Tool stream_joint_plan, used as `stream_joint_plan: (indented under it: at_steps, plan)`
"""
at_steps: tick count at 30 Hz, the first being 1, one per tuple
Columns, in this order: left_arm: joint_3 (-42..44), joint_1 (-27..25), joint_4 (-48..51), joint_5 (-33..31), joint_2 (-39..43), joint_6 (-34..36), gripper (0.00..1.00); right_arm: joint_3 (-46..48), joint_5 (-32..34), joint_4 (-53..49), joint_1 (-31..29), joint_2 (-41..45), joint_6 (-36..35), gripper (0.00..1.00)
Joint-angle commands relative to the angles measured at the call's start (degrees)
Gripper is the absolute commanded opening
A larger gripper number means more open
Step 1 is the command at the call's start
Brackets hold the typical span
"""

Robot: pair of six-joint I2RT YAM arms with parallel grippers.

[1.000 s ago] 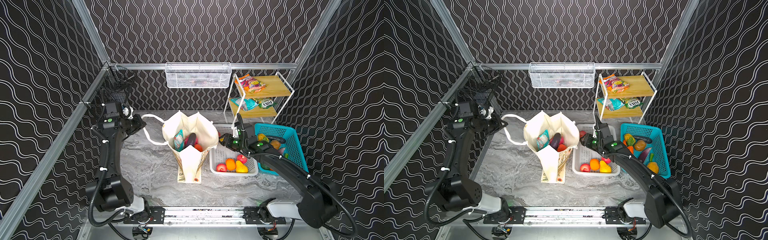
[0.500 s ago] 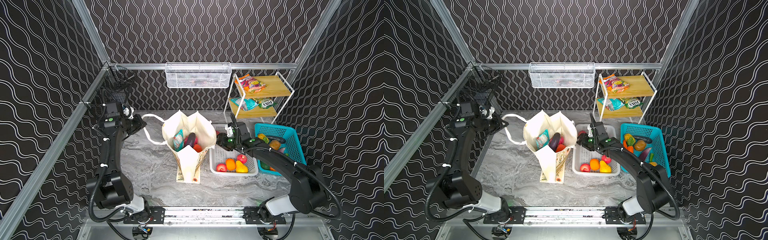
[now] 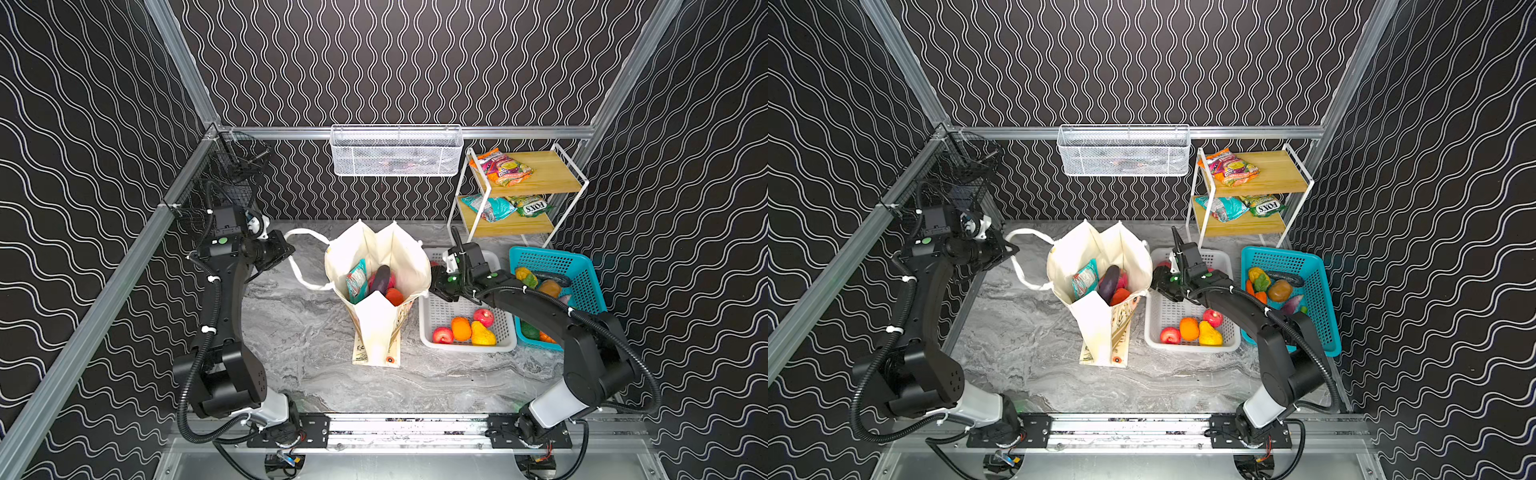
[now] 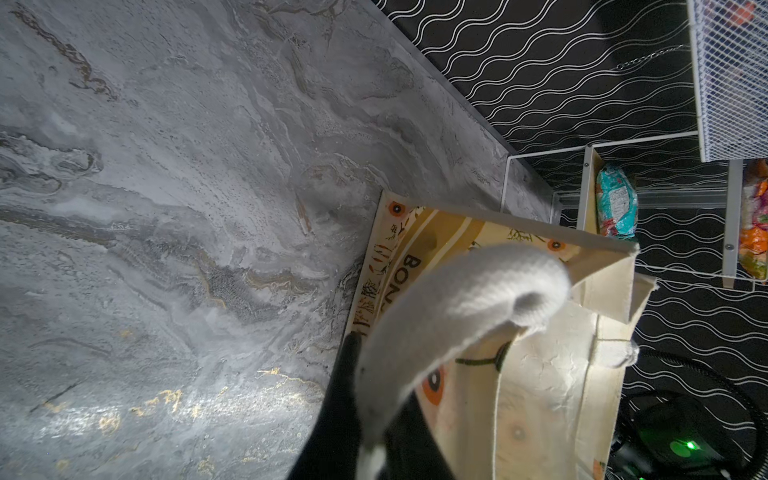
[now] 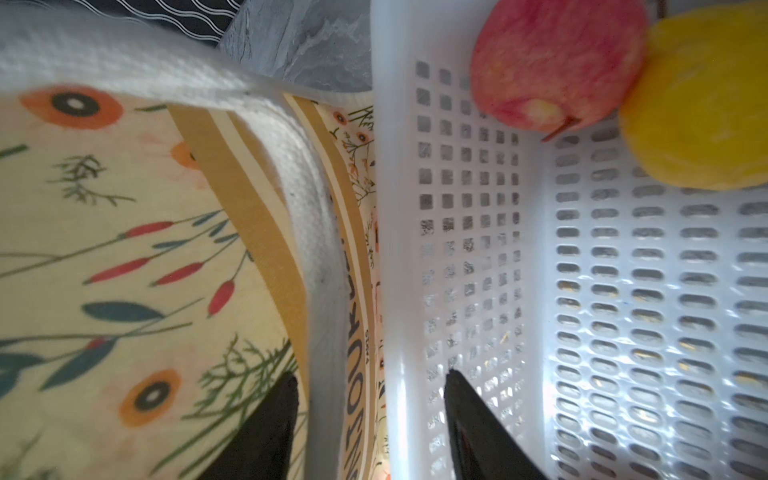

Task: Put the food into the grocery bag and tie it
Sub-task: 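Close the right gripper on the white tote handle, then lift both tote handles upward with the left and right grippers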

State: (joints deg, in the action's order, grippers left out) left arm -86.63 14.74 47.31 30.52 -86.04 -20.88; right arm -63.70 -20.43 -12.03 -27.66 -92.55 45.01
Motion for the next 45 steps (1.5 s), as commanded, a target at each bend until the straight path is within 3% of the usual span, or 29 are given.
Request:
stream_joint_plan:
  at_steps: [1, 4, 8, 14, 19, 28, 38, 45]
  plan:
    - [0.48, 0.04, -1.86, 0.94, 0.69, 0.41, 0.00, -0.83, -0.80, 1.07, -0.46, -0.79, 0.18, 0.53]
    - [0.59, 0.09, -1.96, 1.05, 0.87, 0.43, 0.00, -1.10, 0.77, -0.63, -0.47, -0.41, -0.62, 0.39]
    - [0.20, 0.11, -1.68, 1.22, 1.18, 0.69, 0.00, -2.53, 7.74, -5.93, -0.38, 2.93, -3.57, 0.19]
    - [0.30, 0.11, -2.48, 3.31, 1.70, 0.03, 0.00, -5.53, 16.42, -12.91, -0.38, 8.63, -7.16, 0.14]
    - [-0.21, 0.06, -2.24, 3.82, 2.72, -0.14, 0.00, -6.52, 18.22, -14.42, -0.25, 13.22, -9.84, 0.13]
    - [0.89, 0.11, -3.59, 6.28, 4.67, -1.12, 0.00, -4.69, 5.44, -3.44, 1.14, 18.72, -11.58, 0.18]
    - [1.02, 0.11, -3.82, 7.26, 5.18, -1.40, 0.00, 1.68, -4.76, 10.07, 1.84, 15.23, -10.43, 0.24]
    - [1.55, 0.11, -4.39, 7.32, 5.49, -1.70, 0.00, 1.40, -2.59, 9.59, 2.05, 10.56, -13.12, 0.29]
